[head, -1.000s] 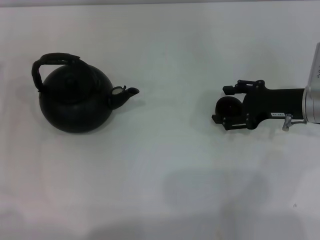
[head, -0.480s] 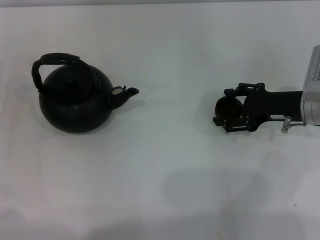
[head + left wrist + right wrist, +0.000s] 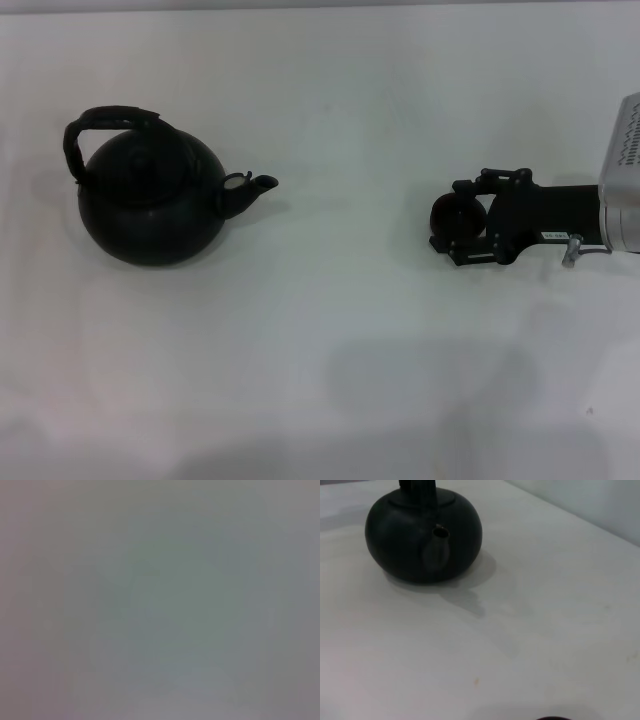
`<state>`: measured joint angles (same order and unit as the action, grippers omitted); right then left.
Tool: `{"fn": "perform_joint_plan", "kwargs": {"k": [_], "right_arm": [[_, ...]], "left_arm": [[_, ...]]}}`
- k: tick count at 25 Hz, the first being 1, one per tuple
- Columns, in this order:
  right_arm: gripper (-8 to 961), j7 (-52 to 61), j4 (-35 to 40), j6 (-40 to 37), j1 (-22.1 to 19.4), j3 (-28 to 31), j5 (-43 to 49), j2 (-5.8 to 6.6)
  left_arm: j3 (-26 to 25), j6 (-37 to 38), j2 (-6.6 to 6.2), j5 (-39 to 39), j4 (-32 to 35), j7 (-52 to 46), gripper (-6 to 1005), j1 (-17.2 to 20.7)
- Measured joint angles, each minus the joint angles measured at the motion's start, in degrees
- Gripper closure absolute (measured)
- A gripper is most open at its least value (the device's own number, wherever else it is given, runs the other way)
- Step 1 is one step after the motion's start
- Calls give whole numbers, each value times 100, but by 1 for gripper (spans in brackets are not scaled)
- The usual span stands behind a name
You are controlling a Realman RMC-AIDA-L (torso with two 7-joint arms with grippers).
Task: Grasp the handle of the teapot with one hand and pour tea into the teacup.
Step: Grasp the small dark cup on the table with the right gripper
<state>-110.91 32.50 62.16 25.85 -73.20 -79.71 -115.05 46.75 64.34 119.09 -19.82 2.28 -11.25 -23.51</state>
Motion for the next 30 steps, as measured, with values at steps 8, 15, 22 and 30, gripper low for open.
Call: {"fn": "perform_joint_plan", "kwargs": {"k": [8, 15, 22, 30], "right_arm": [[90, 9, -53, -67, 12, -36, 2, 0], [99, 9, -53, -73, 16, -43, 61, 0], [219, 9, -25, -68, 18, -106, 78, 0], [240, 276, 207, 137, -10, -76, 94, 17]], "left_arm": [[0, -1, 0, 6, 10, 0, 128, 16], [0, -1, 0, 6, 10, 0, 128, 24], [0, -1, 0, 6, 10, 0, 127, 22], [0, -1, 0, 6, 10, 0, 127, 35]]}}
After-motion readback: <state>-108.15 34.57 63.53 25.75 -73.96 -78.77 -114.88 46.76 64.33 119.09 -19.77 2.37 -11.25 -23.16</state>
